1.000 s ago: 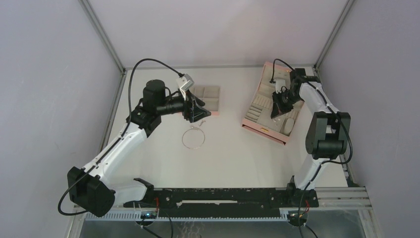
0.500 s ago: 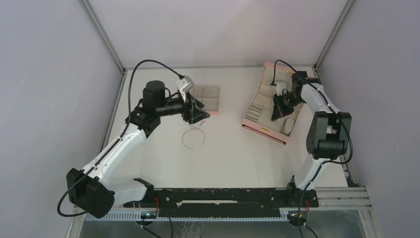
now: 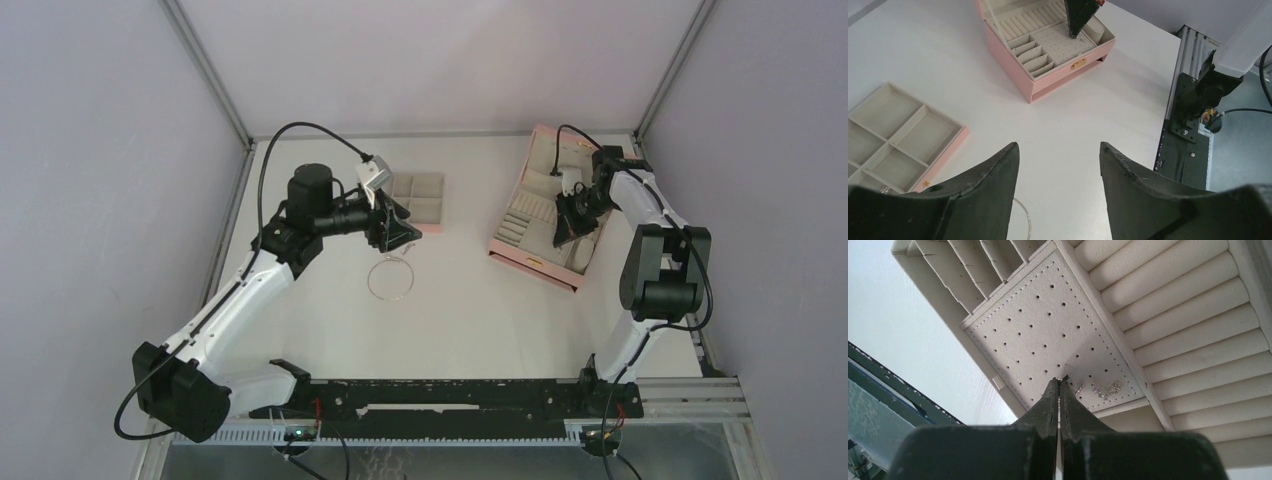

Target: Organize the mixed jewelry

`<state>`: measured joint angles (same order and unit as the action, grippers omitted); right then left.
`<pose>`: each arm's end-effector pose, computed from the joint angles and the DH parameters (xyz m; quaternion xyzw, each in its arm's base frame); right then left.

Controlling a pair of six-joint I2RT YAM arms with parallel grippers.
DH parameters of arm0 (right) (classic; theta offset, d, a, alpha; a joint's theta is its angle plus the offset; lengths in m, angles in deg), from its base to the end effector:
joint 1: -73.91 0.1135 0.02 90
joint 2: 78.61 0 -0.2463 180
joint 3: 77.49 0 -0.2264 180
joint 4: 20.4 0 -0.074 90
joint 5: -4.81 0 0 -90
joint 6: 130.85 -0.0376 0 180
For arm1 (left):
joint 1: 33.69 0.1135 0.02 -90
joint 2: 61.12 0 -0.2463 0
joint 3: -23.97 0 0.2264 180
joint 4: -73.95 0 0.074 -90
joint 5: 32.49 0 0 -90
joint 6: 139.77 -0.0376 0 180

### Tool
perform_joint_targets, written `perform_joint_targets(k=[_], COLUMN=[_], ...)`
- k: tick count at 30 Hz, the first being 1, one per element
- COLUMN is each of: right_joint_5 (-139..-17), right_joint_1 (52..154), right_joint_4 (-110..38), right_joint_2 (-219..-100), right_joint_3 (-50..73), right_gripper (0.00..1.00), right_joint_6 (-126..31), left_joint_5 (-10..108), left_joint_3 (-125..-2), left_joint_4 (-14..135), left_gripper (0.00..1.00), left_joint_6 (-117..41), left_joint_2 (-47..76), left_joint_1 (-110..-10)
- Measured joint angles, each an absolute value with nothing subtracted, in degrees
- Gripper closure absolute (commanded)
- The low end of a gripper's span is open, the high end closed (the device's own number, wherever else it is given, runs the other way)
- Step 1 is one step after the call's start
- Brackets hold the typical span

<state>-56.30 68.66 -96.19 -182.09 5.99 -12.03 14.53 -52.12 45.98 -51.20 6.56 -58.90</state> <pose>0.3160 -0.0108 0.2195 -0.2128 0.9429 0.2201 0.1315 0.2117 -0.1280 0.3405 0.3807 0.6910 -0.4034 0.4635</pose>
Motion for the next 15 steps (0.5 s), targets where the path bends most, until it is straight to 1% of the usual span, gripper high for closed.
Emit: perform_joint_targets(k=[15], right_joint_5=[-56.43], right_joint_1=[68.42], right_joint_4=[-96.15], right_joint_2=[-182.11], right_joint_3=[5.97], right_gripper=[1.0], right_joint_6=[-12.69], left_joint_5=[15.36], left_joint_3=[-52.12], left_joint_4=[45.46], left_gripper=[0.35], left_joint_6=[-51.88], left_joint_2=[6.38], left_joint_1=[-58.9])
